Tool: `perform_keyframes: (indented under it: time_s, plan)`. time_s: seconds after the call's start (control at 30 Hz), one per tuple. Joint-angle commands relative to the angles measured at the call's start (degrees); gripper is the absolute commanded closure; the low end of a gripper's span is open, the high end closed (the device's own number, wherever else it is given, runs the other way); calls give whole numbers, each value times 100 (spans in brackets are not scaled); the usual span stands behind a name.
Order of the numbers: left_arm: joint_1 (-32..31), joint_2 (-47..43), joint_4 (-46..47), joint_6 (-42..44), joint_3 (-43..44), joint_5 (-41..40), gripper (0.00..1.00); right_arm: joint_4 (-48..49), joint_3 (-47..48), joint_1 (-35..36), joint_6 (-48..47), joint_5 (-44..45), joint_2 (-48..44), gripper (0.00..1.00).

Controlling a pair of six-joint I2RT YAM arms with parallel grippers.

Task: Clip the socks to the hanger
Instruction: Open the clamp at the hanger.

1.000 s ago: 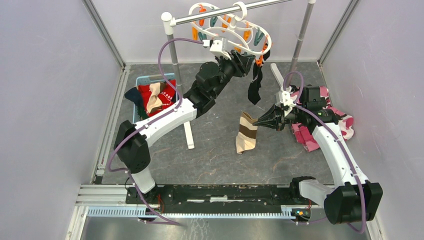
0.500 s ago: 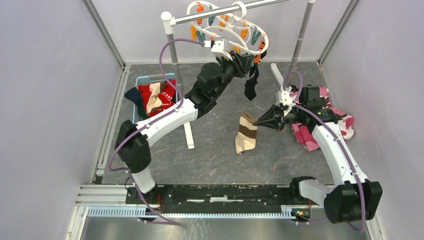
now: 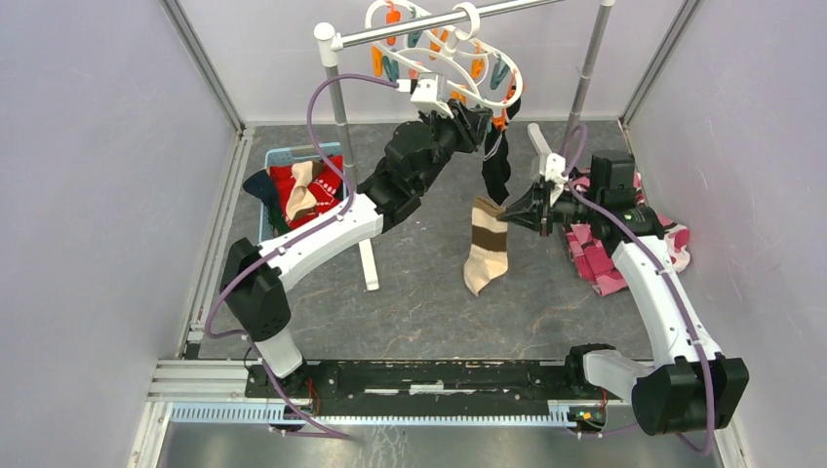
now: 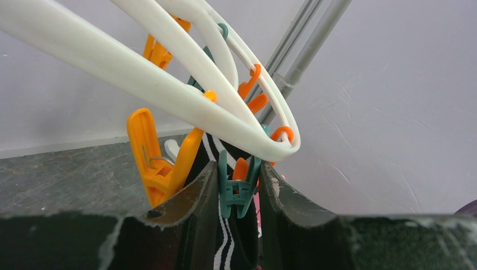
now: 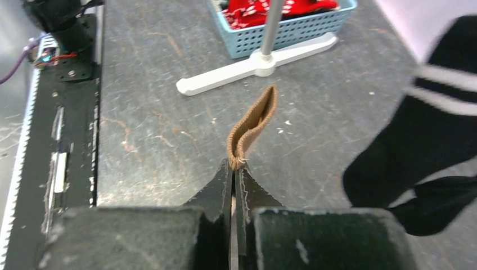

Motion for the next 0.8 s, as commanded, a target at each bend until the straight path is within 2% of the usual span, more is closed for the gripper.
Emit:
perform_keyframes:
  time_s: [0.0,0.33,0.57,0.77]
  plan:
    - [-31,-482,-187,263,219,-351,98,1049,631,119,1266,685,-39,100]
    - [-31,-622,-604,149,336,-571,98,1947,1094,708,2745,2221,106,100]
    - [-31,-674,-656,161,332,-549,98,2187,1262,1012,3387,2409,189,100]
    - [-31,-710,-651,179,328,-500,98,2308,1181,1591,3748,2596,307,100]
